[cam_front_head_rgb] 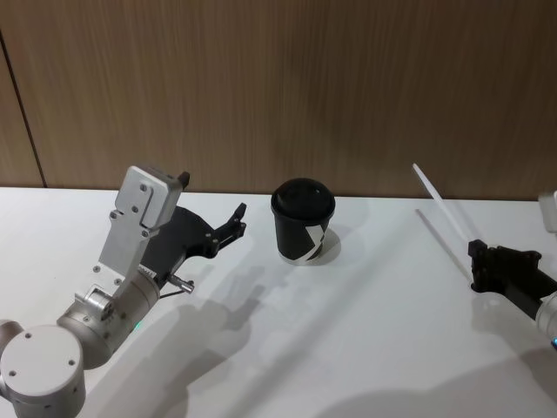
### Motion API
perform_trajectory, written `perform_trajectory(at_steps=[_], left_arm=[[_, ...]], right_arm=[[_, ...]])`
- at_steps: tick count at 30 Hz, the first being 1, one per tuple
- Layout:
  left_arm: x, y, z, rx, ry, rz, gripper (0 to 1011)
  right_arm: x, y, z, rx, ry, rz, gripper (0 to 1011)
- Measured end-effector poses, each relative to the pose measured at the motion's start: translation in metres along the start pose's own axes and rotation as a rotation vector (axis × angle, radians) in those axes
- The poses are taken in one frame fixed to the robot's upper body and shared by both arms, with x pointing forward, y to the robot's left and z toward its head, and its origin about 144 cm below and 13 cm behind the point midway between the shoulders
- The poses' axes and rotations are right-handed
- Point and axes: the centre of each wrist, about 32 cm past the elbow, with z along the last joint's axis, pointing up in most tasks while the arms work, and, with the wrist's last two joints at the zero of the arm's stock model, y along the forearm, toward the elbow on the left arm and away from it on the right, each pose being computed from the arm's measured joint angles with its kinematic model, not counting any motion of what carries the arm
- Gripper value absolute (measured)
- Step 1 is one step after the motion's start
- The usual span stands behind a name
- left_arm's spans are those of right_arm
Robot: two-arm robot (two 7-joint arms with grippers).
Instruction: Pick up the straw with one hand, pass it to the other hand, and insert it into the cup.
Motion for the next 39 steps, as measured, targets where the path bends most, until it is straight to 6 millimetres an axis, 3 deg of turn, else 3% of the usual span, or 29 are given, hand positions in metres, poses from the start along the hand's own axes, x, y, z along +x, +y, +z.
perform_trajectory(at_steps=[16,27,39], left_arm=[[0.000,0.000,0.000,0.000,0.000,0.000,1000],[0.000,0.000,0.000,0.000,0.000,0.000,1000],[0.000,0.000,0.000,0.000,0.000,0.000,1000]], right_arm=[[0.023,-0.021,0.022,0.130,-0.056,0.214,5],[0.034,-0.024,0.037,0.193,-0.086,0.356,5],[0.033,-0.020,0.051,0.231,-0.108,0.494,5]])
